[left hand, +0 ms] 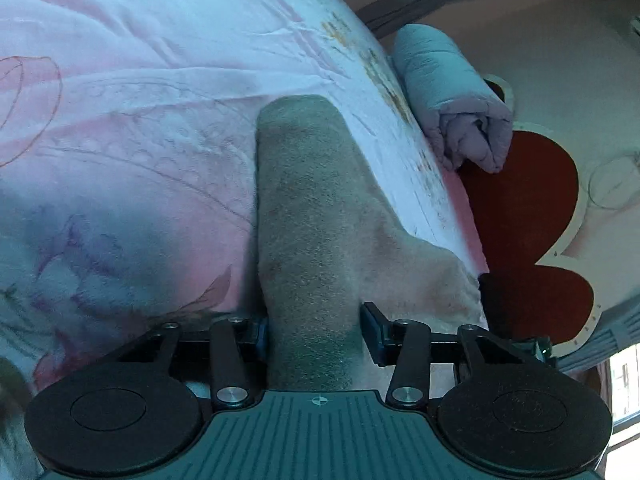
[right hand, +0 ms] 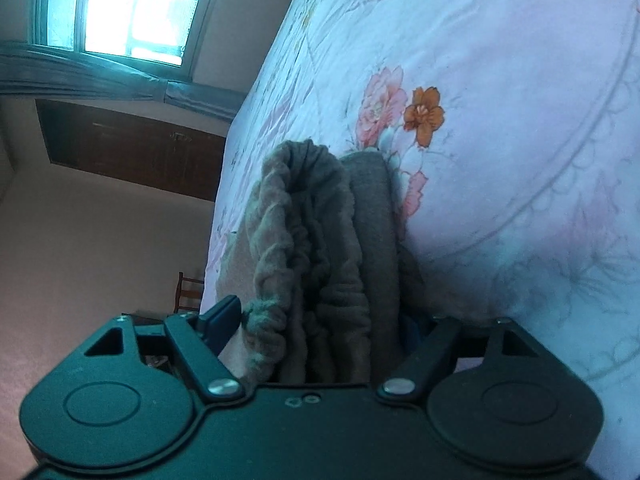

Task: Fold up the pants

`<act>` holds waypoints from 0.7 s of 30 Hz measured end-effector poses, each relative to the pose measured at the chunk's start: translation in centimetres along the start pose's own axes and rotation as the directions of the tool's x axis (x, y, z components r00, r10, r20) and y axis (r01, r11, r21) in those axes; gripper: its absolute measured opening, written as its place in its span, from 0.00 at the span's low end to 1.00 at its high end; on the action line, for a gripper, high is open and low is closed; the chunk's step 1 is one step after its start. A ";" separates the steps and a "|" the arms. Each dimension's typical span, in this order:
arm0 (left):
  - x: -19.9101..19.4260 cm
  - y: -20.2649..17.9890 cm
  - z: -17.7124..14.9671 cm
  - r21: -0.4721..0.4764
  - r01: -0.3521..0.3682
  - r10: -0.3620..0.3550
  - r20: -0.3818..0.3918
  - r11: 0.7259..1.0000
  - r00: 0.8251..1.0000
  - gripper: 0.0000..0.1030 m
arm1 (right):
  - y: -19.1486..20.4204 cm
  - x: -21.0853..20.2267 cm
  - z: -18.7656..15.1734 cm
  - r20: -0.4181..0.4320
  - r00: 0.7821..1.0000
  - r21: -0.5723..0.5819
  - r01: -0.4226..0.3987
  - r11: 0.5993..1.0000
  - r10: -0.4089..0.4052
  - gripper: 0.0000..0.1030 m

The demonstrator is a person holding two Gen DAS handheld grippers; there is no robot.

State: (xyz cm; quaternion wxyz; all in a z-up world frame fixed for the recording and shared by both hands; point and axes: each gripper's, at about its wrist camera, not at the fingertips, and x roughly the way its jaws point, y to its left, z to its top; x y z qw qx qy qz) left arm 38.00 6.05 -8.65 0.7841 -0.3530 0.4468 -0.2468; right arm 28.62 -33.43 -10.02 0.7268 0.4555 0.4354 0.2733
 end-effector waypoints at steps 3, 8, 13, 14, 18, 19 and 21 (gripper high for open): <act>0.1 0.2 -0.3 -0.014 0.019 -0.018 0.023 1.000 1.000 0.43 | 0.4 0.3 0.1 -0.003 1.000 -0.008 0.020 1.000 -0.020 0.68; 0.0 0.4 -0.9 -0.028 0.060 -0.058 0.055 0.998 0.997 0.32 | 1.3 0.7 0.0 -0.009 0.999 -0.043 0.053 0.998 -0.054 0.47; -0.7 -0.4 -0.8 -0.022 0.102 -0.100 0.083 0.995 0.992 0.25 | 2.6 0.1 -0.3 0.018 0.999 -0.066 0.033 0.997 -0.032 0.40; -1.2 -0.5 -0.7 -0.014 0.114 -0.112 0.087 0.993 0.990 0.25 | 3.0 0.0 -0.4 0.023 0.999 -0.075 0.025 0.997 -0.023 0.39; -3.2 -1.7 -0.2 0.028 0.143 -0.145 0.105 0.989 0.984 0.25 | 6.0 -0.1 -0.2 0.027 1.000 -0.131 -0.001 0.991 0.005 0.39; -3.9 -2.0 0.1 0.040 0.147 -0.151 0.116 0.988 0.982 0.25 | 6.8 0.0 0.1 0.026 1.000 -0.147 -0.008 0.989 0.012 0.39; -5.4 -2.0 1.2 0.048 0.161 -0.166 0.143 0.986 0.976 0.25 | 8.6 0.5 0.8 0.025 0.999 -0.183 -0.027 0.983 0.032 0.39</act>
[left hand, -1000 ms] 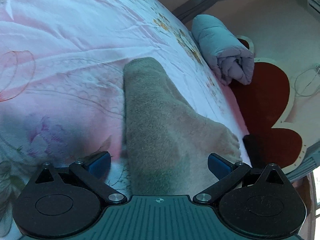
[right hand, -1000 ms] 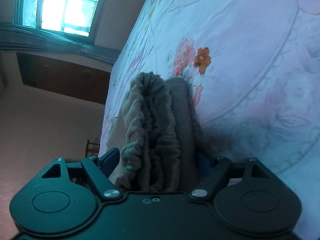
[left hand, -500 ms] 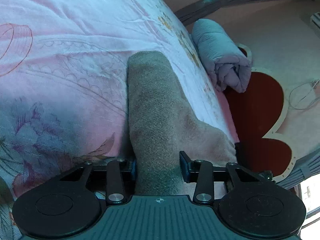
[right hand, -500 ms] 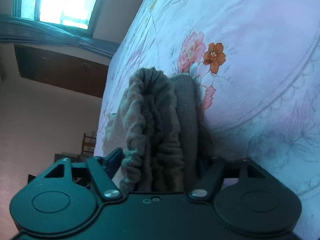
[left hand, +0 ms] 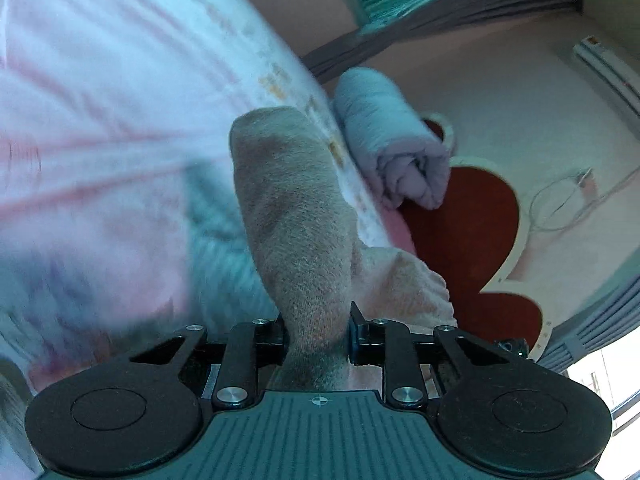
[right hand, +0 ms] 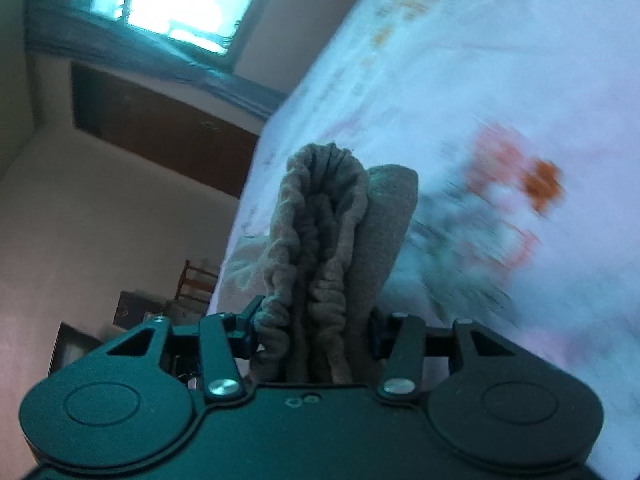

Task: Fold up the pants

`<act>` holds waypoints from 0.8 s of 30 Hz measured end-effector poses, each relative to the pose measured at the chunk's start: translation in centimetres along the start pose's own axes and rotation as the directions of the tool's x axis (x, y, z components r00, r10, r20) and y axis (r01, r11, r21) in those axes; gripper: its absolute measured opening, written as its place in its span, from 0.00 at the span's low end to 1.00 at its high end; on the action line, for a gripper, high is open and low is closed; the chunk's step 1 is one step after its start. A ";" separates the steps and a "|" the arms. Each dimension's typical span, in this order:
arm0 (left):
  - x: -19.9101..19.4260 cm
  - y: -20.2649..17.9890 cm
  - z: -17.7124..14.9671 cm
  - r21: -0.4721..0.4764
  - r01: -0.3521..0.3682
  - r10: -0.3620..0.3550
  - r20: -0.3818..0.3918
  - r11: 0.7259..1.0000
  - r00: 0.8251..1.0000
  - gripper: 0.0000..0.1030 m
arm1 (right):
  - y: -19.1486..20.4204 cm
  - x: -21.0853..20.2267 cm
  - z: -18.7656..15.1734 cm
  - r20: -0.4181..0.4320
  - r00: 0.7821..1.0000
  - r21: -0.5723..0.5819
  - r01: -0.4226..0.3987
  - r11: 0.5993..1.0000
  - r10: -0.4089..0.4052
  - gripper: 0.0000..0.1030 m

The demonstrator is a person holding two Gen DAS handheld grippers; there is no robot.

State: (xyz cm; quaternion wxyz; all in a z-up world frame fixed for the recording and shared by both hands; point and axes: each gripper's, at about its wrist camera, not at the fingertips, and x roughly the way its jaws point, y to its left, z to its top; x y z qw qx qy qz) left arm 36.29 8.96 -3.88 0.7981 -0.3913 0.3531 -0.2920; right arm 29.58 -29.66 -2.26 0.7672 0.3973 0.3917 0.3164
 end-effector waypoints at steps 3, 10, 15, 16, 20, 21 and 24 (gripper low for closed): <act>-1.8 0.1 2.6 0.013 -0.001 0.000 0.049 1.000 0.999 0.25 | 1.6 1.8 2.5 -0.007 0.999 -0.029 -0.040 0.999 0.040 0.39; -3.4 4.1 10.7 -0.008 -0.061 0.062 0.131 0.998 0.989 0.25 | 2.8 11.6 9.8 -0.069 0.993 -0.043 -0.097 0.994 0.094 0.39; -2.0 9.6 14.8 -0.055 -0.127 0.133 0.132 0.990 0.982 0.25 | 1.0 18.5 12.7 -0.108 0.990 -0.027 -0.091 0.995 0.088 0.39; -1.4 10.9 15.1 -0.064 -0.142 0.149 0.119 0.988 0.982 0.25 | 0.2 19.4 12.9 -0.112 0.990 -0.019 -0.085 0.996 0.082 0.39; 0.0 15.5 14.5 -0.114 -0.092 0.104 0.108 0.989 0.989 0.33 | -4.8 21.6 12.4 -0.075 0.997 0.024 -0.004 1.000 0.005 0.51; 0.1 15.9 14.3 -0.118 -0.071 0.085 0.118 0.990 0.989 0.34 | -5.5 21.5 12.1 -0.059 0.997 0.034 -0.040 0.999 0.042 0.51; -0.4 15.8 13.8 -0.113 -0.055 0.070 0.137 0.992 0.988 0.41 | -5.1 20.7 11.5 -0.060 0.997 0.003 -0.047 0.999 0.047 0.55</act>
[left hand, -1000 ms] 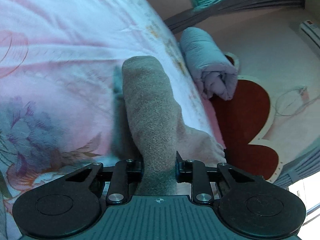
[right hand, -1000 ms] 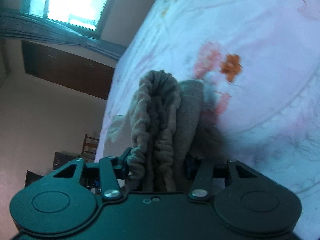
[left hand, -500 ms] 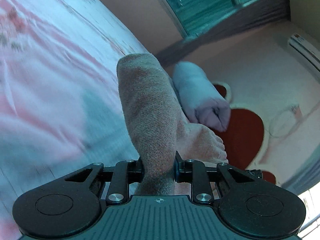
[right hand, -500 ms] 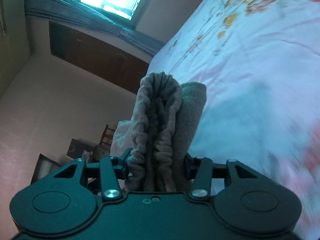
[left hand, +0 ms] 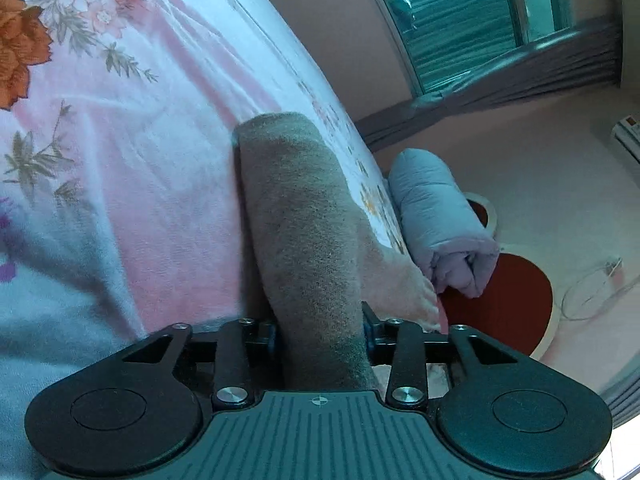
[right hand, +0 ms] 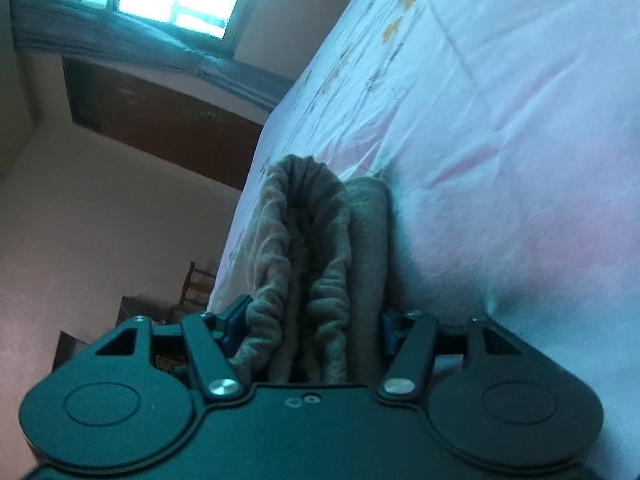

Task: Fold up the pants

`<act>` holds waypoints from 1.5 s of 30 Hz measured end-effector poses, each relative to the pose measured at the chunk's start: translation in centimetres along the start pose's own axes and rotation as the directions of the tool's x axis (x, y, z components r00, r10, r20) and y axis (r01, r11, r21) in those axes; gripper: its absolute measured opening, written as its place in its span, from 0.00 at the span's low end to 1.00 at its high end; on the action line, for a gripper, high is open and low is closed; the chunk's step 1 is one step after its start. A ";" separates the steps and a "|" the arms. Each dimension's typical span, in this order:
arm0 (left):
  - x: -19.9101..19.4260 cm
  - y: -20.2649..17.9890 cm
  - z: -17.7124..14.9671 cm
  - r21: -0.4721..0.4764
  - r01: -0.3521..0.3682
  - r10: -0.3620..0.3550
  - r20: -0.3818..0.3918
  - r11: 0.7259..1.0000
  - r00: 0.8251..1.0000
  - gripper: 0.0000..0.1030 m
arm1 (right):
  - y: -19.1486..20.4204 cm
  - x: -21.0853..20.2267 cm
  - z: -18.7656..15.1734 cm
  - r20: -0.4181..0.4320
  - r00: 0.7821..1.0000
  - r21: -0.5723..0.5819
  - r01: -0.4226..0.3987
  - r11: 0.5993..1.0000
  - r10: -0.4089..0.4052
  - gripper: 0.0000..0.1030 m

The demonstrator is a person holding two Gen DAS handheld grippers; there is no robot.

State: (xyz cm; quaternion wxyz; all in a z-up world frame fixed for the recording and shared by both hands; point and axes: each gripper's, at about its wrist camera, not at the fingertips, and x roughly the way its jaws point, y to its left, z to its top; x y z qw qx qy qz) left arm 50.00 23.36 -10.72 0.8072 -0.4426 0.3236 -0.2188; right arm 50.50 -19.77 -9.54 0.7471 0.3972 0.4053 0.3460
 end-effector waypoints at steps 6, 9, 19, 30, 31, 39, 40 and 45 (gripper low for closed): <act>-5.0 -3.7 -2.1 0.075 -0.042 0.035 0.088 0.996 0.996 0.84 | 4.0 -4.9 0.0 0.064 0.997 -0.032 0.052 0.998 -0.050 0.84; -6.5 -5.1 -3.4 0.117 -0.096 0.089 0.064 0.988 0.994 0.85 | 5.4 -5.1 -0.7 0.000 0.995 -0.061 0.102 0.993 -0.102 0.88; -6.6 -6.7 -5.5 0.180 -0.335 0.335 0.028 0.925 0.942 0.77 | 5.7 -6.1 -3.2 0.035 0.963 -0.048 0.267 0.962 -0.266 0.81; -17.4 -12.9 -15.4 0.250 -0.510 0.416 0.344 0.823 0.842 0.93 | 11.7 -16.3 -11.3 0.190 0.969 -0.190 0.191 0.963 -0.155 0.94; -17.9 -13.6 -16.8 0.253 -0.521 0.419 0.364 0.815 0.832 0.94 | 12.3 -16.9 -12.4 0.210 0.964 -0.213 0.205 0.955 -0.160 0.94; -20.4 -19.8 -27.4 0.376 -0.620 0.444 0.457 0.689 0.771 1.00 | 17.1 -22.7 -23.2 0.453 0.842 -0.336 0.467 0.818 -0.294 0.94; -20.8 -20.6 -28.4 0.388 -0.628 0.437 0.475 0.675 0.764 1.00 | 17.7 -23.1 -24.5 0.477 0.823 -0.350 0.500 0.792 -0.309 0.94; -23.2 -23.7 -33.4 0.409 -0.619 0.380 0.528 0.670 0.760 1.00 | 20.0 -23.5 -30.2 0.514 0.807 -0.460 0.546 0.700 -0.292 0.94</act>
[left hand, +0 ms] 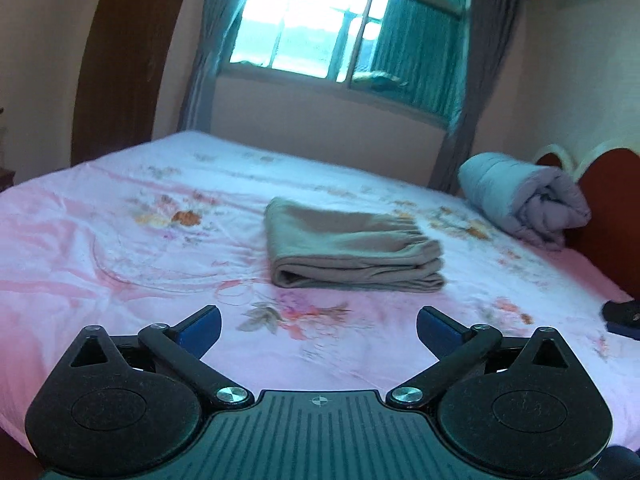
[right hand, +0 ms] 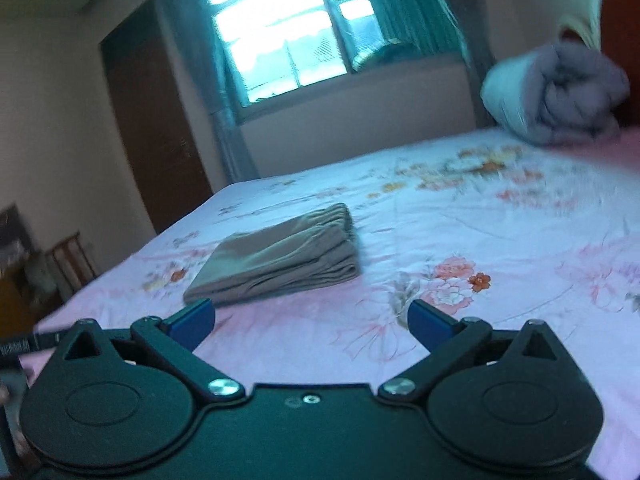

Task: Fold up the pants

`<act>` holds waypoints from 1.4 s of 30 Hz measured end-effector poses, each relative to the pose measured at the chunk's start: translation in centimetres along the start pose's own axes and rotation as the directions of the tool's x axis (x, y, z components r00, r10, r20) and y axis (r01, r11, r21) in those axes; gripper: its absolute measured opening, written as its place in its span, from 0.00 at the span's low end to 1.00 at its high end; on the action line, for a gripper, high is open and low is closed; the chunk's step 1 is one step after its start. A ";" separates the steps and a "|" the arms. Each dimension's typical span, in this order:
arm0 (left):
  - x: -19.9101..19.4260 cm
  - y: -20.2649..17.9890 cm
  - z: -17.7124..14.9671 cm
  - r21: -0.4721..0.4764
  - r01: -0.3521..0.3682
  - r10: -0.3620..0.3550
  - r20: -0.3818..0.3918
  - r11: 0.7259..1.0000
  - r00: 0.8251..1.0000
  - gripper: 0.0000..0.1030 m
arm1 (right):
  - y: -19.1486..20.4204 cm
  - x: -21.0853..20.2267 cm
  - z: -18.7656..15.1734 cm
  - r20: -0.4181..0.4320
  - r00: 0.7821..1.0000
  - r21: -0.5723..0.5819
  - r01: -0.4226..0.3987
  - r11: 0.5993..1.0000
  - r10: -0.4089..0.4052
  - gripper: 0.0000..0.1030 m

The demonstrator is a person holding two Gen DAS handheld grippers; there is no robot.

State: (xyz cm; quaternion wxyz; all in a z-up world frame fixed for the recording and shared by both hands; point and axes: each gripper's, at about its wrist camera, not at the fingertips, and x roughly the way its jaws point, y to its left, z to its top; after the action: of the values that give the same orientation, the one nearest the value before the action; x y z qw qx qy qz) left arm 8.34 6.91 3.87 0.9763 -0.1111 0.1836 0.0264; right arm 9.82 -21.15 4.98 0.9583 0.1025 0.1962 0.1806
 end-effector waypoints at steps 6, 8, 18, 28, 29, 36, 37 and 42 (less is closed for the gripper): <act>-4.1 -1.8 -1.6 0.015 0.037 -0.037 0.003 0.999 0.999 1.00 | 3.1 -2.9 -2.7 -0.008 1.000 -0.105 0.004 0.995 -0.005 0.94; -5.2 -2.3 -2.0 0.031 0.052 -0.052 0.010 0.998 0.999 1.00 | 3.4 -3.7 -3.5 -0.020 1.000 -0.089 -0.006 0.996 0.004 0.94; -8.8 -4.6 -3.7 0.107 0.047 -0.052 0.043 0.993 0.998 1.00 | 6.2 -7.3 -4.0 0.088 0.996 -0.159 0.001 0.987 0.014 0.94; -7.8 -5.1 -4.6 0.146 0.025 -0.037 0.080 0.989 0.996 1.00 | 6.6 -5.7 -4.8 0.088 0.996 -0.161 0.040 0.986 -0.026 0.94; -7.6 -5.1 -4.5 0.140 0.018 -0.028 0.072 0.990 0.997 1.00 | 6.4 -5.2 -4.9 0.064 0.997 -0.148 0.044 0.988 -0.035 0.94; -8.4 -6.8 -4.9 0.227 0.014 -0.039 0.105 0.974 0.994 1.00 | 7.0 -5.6 -5.5 0.079 0.996 -0.183 0.047 0.982 -0.033 0.94; -8.5 -7.0 -5.0 0.236 0.015 -0.042 0.110 0.972 0.993 1.00 | 7.2 -5.7 -5.5 0.081 0.996 -0.190 0.049 0.981 -0.034 0.94; -8.9 -6.7 -4.8 0.208 0.012 -0.037 0.118 0.978 0.992 1.00 | 7.2 -5.6 -5.5 0.070 0.996 -0.199 0.063 0.978 -0.050 0.94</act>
State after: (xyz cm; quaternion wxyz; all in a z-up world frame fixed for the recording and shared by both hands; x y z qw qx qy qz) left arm -1.03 -0.77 4.10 0.9922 -0.0092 0.1243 0.0019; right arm 0.59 -16.06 3.86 0.9744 0.0055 0.1485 0.1688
